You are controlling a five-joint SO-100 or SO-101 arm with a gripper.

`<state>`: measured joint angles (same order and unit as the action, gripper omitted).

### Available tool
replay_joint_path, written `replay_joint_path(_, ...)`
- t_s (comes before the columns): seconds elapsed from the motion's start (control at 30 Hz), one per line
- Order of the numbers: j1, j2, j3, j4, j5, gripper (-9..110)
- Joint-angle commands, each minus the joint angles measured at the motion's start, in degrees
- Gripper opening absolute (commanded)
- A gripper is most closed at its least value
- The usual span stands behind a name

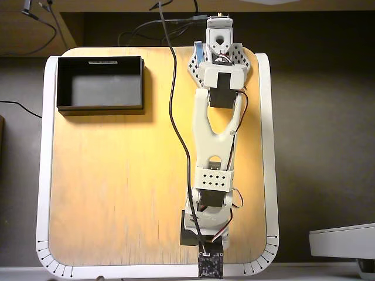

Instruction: Grasp a lego block and put it in the bin.

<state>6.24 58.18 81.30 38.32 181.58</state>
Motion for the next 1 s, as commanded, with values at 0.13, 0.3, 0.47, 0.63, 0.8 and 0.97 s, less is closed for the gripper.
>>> replay_joint_path(0.13,-0.35,1.85,-8.26,-2.72,1.14,21)
replay_joint_path(0.3,-0.53,1.76,-8.17,-2.72,1.23,17)
replay_joint_path(0.47,-0.53,1.49,-8.09,-2.72,1.58,8)
replay_joint_path(0.63,-0.26,1.32,-8.09,-2.46,1.58,0)
replay_joint_path(0.8,0.09,1.41,-8.09,-1.41,1.41,0)
replay_joint_path(0.97,0.44,3.96,-8.09,1.49,0.62,0)
